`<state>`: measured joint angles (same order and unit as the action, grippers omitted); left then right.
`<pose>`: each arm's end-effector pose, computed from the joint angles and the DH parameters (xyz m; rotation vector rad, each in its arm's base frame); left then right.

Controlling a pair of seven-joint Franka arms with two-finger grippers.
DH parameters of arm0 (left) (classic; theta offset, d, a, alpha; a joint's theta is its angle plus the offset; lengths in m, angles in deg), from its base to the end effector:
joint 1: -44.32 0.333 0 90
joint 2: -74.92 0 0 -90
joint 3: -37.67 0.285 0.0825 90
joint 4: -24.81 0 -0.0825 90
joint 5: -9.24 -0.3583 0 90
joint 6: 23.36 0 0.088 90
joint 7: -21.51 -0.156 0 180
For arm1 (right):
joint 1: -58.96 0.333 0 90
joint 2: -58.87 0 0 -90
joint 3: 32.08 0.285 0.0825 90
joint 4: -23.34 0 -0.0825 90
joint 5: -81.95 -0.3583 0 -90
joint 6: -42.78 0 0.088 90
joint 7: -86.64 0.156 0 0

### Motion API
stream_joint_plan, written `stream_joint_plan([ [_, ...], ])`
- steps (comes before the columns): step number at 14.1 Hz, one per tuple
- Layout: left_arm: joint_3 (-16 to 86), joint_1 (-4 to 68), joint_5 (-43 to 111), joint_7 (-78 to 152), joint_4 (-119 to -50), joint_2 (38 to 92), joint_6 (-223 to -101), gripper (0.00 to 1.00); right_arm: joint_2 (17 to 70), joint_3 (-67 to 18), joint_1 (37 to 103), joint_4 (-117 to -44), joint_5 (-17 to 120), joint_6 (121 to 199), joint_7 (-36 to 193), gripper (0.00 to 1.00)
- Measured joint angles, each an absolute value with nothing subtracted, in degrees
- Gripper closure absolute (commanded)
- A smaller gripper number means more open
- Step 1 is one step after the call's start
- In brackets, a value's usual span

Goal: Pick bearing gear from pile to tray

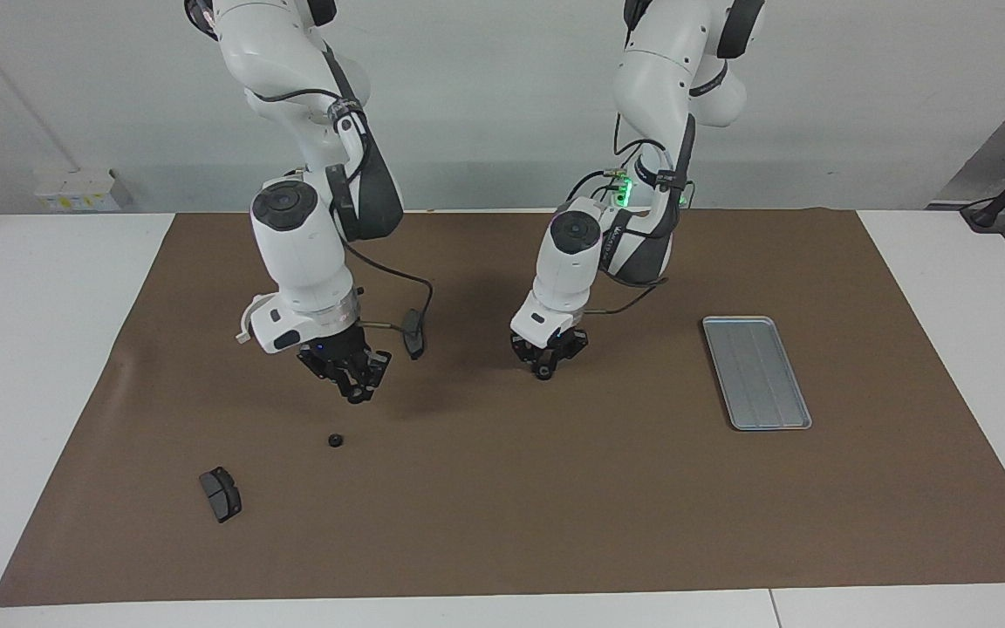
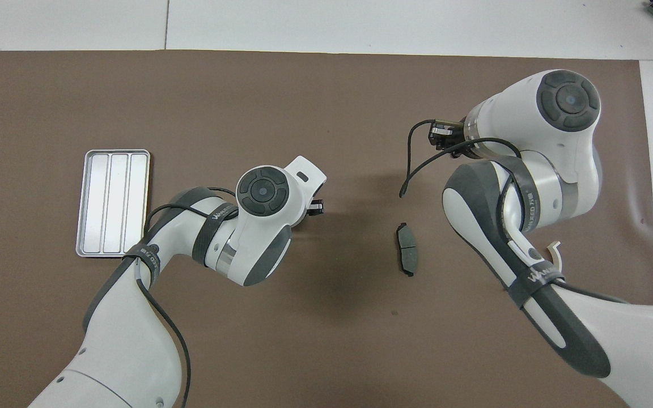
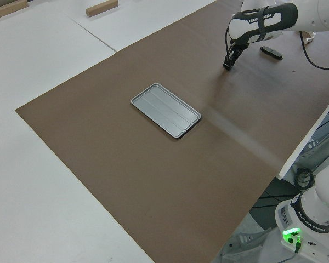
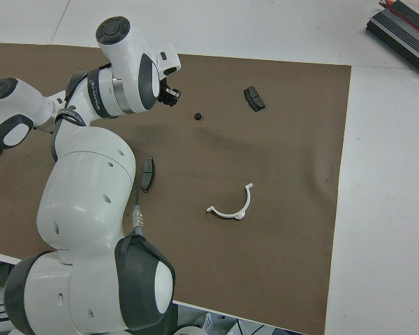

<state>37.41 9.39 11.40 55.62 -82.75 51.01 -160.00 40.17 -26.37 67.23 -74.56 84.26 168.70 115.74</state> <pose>0.5023 -0.3561 0.2372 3.0652 0.0121 0.0886 0.6217 0.1476 0.3511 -3.0509 0.3846 -0.2375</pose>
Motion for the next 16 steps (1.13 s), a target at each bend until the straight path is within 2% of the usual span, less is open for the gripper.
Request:
stream_joint_plan([
  [3, 37.7, 10.9, 11.4, 55.6, -81.9, 51.4, -160.2, 0.79, 40.1, -26.2, 68.4, -74.5, 83.8, 168.7, 115.7, 0.92],
  [4, 37.8, 11.9, 11.4, 55.6, -81.7, 52.0, -159.9, 0.83, 40.1, -26.2, 68.8, -74.5, 83.3, 168.7, 115.7, 0.92],
  [8, 38.0, 17.5, 11.4, 53.9, -81.3, 56.9, -154.4, 0.85, 39.4, -26.1, 71.9, -74.5, 81.9, 170.1, 118.3, 0.93],
  [13, 38.3, 30.8, 13.7, 35.3, -81.3, 64.6, -140.6, 0.85, 37.8, -26.0, 81.7, -74.4, 82.1, 171.8, 127.8, 0.93],
  [16, 38.5, 37.1, 15.2, 26.0, -81.7, 65.5, -139.2, 0.87, 35.3, -26.0, 86.7, -73.8, 83.9, 172.2, 132.1, 0.92],
])
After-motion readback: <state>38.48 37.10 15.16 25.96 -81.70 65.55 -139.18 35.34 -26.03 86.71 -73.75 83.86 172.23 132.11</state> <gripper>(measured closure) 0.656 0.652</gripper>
